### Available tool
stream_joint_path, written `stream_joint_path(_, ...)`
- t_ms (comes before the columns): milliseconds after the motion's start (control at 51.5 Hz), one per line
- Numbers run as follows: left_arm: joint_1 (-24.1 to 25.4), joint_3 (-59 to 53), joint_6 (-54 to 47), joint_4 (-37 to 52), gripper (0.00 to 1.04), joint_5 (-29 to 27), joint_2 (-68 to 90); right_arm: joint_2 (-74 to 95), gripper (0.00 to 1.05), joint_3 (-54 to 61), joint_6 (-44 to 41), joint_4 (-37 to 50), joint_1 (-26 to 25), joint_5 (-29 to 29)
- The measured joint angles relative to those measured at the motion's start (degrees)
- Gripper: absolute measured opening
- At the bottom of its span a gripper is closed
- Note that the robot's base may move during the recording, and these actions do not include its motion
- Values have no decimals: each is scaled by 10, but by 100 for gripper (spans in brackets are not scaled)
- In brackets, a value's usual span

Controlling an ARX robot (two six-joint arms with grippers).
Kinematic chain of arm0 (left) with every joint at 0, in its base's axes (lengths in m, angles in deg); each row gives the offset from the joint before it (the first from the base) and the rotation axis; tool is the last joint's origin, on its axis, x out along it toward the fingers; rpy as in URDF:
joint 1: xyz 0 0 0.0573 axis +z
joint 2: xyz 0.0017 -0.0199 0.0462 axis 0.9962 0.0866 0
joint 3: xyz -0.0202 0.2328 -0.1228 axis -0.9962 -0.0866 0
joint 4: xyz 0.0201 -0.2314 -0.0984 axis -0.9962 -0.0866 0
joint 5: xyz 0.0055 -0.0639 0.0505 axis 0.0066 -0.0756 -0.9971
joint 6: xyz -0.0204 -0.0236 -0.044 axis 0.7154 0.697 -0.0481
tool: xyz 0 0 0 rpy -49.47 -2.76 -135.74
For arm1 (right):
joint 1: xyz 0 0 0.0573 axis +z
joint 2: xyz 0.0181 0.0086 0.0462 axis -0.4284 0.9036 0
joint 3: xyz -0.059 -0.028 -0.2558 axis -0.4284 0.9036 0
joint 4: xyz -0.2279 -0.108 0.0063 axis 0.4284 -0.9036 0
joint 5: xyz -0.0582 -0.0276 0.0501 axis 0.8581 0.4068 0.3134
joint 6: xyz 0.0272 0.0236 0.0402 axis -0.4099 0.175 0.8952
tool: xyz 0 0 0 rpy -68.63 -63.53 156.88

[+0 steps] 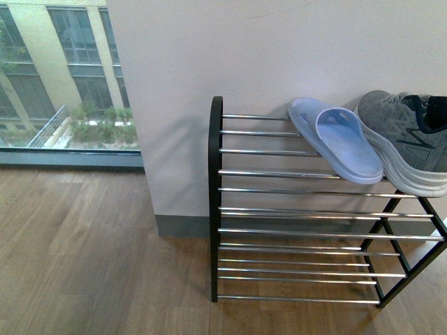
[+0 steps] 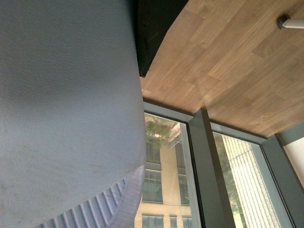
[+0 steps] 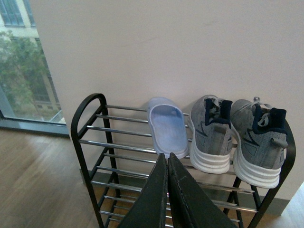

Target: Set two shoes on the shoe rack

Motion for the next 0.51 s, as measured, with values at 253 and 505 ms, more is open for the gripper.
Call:
stream_joint_path(253, 0, 0, 0, 0, 2, 0, 0, 0, 27, 0, 0, 0, 0, 0)
stream_joint_path(505, 0, 0, 0, 0, 2, -3, 0, -1, 67, 0, 0, 0, 0, -3)
